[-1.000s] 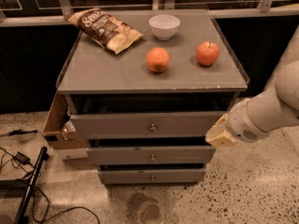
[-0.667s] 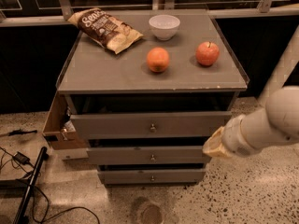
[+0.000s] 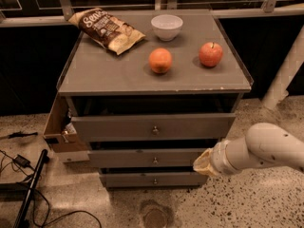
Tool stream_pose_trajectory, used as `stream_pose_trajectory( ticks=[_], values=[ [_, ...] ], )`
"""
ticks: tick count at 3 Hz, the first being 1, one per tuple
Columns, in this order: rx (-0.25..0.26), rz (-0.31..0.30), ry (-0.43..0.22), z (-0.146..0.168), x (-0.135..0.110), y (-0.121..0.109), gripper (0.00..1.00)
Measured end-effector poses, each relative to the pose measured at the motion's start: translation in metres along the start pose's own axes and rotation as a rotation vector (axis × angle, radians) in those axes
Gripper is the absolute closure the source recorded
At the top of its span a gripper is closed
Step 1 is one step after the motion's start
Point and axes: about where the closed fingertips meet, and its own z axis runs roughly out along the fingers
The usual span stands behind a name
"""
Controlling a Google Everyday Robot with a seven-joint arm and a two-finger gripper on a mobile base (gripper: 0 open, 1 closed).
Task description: Open middle drawer
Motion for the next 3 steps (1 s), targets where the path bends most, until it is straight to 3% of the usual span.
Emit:
stream_pose_trajectory(
  ticks=[1,2,3],
  values=[
    [-0.023,0.014,-0.035,0.048,0.021,-0.005,1.0],
    [-0.013,0.055,-0.062,0.088,0.04,-0.015,1.0],
    [-0.017,0.065,-0.067,0.096,0.043,-0.013,0.83]
  ],
)
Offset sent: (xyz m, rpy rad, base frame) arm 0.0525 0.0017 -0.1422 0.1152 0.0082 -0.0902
